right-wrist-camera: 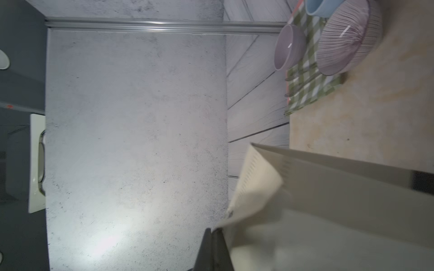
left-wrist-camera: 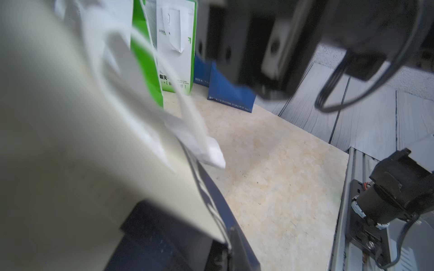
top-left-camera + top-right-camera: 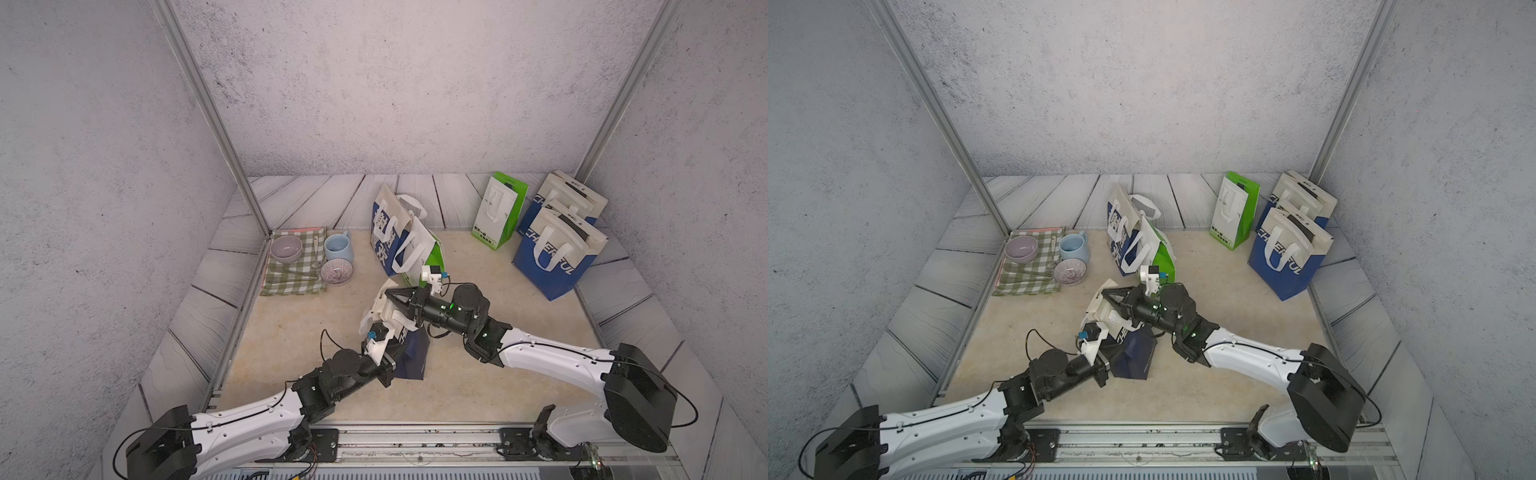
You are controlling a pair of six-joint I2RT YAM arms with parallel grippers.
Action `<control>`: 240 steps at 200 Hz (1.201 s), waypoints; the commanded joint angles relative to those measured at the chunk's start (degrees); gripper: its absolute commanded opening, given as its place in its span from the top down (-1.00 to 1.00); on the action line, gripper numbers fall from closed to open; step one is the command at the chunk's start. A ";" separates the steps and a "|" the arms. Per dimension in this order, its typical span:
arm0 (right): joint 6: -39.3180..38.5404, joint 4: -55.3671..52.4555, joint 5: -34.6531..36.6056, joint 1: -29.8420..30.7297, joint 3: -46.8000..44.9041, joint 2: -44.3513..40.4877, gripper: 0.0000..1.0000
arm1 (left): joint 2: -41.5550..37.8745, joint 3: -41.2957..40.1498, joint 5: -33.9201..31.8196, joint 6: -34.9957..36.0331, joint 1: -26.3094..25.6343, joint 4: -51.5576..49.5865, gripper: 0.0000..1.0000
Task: Open the takeout bag
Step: Open the takeout bag at the center of the board, then pick up the takeout bag at the center of the board.
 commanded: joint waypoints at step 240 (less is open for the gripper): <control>-82.18 -52.78 -18.00 -18.90 3.22 -24.22 -0.55 | -4.80 1.77 8.96 7.90 -0.39 -9.01 1.00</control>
